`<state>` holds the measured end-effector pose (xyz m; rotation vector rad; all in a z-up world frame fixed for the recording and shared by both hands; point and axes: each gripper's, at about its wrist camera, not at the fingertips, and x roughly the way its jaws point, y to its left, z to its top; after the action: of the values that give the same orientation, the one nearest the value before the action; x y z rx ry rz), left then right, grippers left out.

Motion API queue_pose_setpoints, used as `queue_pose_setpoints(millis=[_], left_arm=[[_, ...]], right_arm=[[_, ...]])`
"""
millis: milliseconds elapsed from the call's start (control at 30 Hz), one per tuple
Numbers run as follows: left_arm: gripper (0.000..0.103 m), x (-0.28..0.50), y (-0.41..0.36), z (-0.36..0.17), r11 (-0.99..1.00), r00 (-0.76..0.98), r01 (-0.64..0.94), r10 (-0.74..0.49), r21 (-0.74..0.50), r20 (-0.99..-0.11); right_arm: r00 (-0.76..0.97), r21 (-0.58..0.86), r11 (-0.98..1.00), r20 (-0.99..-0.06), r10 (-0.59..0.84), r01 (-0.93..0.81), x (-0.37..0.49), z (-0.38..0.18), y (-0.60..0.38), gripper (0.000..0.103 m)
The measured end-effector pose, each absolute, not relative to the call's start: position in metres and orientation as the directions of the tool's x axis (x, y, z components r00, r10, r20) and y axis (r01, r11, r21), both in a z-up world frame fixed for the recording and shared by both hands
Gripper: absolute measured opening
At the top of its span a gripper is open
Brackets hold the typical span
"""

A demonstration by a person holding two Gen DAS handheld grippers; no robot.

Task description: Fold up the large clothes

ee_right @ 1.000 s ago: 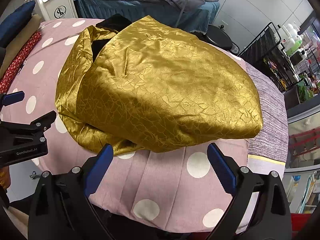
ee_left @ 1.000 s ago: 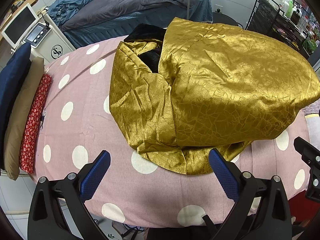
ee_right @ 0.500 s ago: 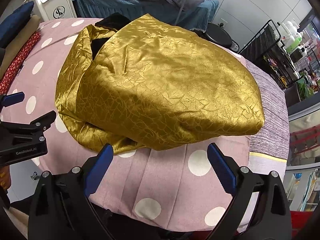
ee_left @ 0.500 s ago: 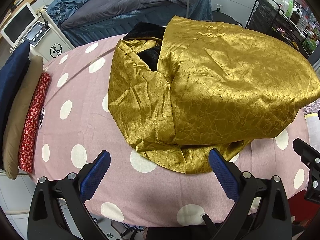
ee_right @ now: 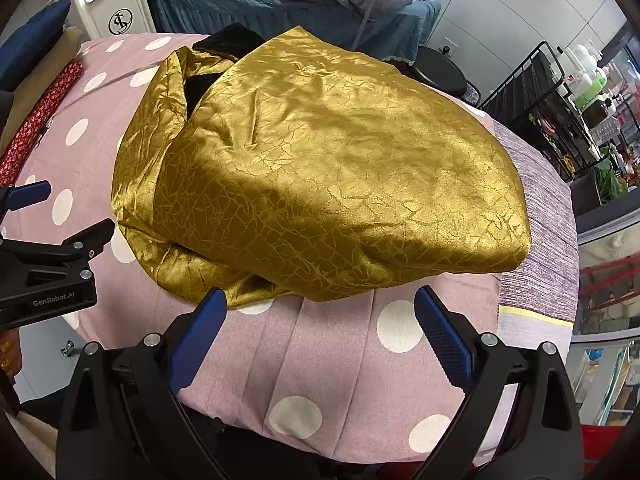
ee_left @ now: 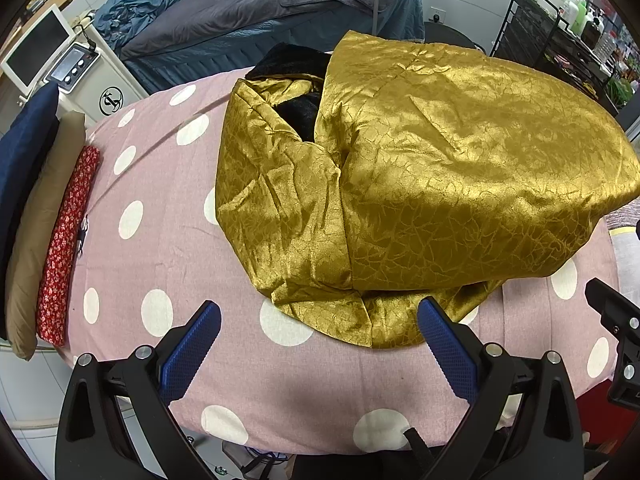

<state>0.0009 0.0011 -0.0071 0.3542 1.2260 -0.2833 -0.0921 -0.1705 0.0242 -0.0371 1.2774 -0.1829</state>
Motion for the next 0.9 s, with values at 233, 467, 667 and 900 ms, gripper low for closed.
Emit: queue_pose_setpoints(millis=[233,467,667,900], left_arm=[[0.097,0.0002,-0.0002,-0.0088,0.910,0.313,0.399,-0.020,0.113,-0.950],[0.097,0.0000,0.0005,-0.0099,0.910,0.311,0.399,-0.019,0.112,-0.950],[0.097,0.0000,0.0007,-0.0114,0.910,0.308,0.399,-0.019,0.111,-0.951],[0.097,-0.0009,0.0001,-0.0127,0.908,0.310,0.403,-0.017,0.115,-0.950]], right_arm=[[0.273,-0.130,0.985,-0.949,-0.157,0.116,-0.0918,0.0230,-0.1701,0.093],[0.273,-0.129,0.985,-0.949,-0.156,0.116,-0.0915,0.0230,-0.1701,0.093],[0.268,-0.129,0.985,-0.951,-0.155,0.112,-0.0921,0.0202,-0.1692,0.093],[0.260,-0.126,0.986,-0.954,-0.152,0.111,-0.0904,0.0195,-0.1700,0.093]])
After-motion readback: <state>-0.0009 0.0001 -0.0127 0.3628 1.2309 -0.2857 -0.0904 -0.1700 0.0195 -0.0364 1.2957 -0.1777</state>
